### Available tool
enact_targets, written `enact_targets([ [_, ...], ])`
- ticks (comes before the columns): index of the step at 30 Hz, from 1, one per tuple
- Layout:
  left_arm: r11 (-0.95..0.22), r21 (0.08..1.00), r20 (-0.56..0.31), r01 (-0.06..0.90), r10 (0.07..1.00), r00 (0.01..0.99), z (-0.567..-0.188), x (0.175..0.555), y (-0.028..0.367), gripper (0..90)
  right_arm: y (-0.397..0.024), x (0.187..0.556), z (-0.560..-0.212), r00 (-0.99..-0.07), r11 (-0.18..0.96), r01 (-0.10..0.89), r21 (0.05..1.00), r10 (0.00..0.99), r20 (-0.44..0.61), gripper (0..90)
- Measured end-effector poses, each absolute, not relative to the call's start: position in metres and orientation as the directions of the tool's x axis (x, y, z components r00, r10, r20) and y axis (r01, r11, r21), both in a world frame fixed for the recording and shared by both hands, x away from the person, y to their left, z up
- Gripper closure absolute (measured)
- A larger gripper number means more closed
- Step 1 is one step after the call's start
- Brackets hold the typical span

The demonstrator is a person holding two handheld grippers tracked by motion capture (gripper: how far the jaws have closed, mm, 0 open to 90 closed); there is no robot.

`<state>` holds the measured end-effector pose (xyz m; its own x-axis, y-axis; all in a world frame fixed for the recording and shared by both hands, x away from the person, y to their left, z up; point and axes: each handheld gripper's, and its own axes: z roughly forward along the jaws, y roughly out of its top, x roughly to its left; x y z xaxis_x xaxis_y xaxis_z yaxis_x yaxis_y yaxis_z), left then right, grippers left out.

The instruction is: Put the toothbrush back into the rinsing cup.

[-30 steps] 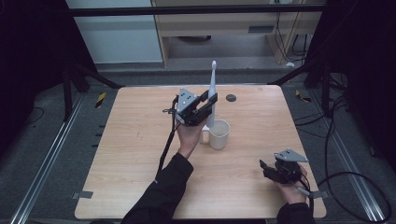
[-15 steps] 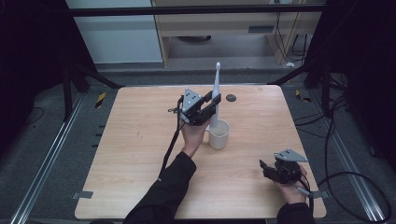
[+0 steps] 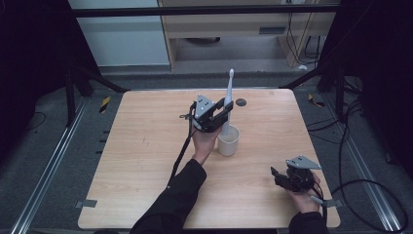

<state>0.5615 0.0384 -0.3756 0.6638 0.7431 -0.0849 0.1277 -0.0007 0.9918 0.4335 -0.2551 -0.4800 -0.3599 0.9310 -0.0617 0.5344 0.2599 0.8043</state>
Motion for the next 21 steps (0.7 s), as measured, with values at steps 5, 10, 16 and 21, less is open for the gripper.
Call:
enact_targets([
  [5,-0.008,0.99,-0.086,0.138,0.743,0.663,-0.384,0.563,0.037,66.0,-0.255,0.433,-0.48,-0.359,0.26,0.537,0.802,0.931,-0.062,34.9],
  [10,-0.013,0.989,-0.09,0.149,0.743,0.663,-0.391,0.564,0.038,66.0,-0.254,0.433,-0.48,-0.358,0.261,0.538,0.802,0.932,-0.064,34.9],
  [16,-0.009,0.987,-0.103,0.162,0.739,0.666,-0.399,0.563,0.039,66.0,-0.254,0.434,-0.48,-0.361,0.264,0.536,0.802,0.93,-0.064,34.9],
  [21,-0.019,0.985,-0.103,0.173,0.74,0.665,-0.408,0.561,0.04,66.0,-0.255,0.434,-0.48,-0.36,0.266,0.536,0.801,0.93,-0.067,34.9],
])
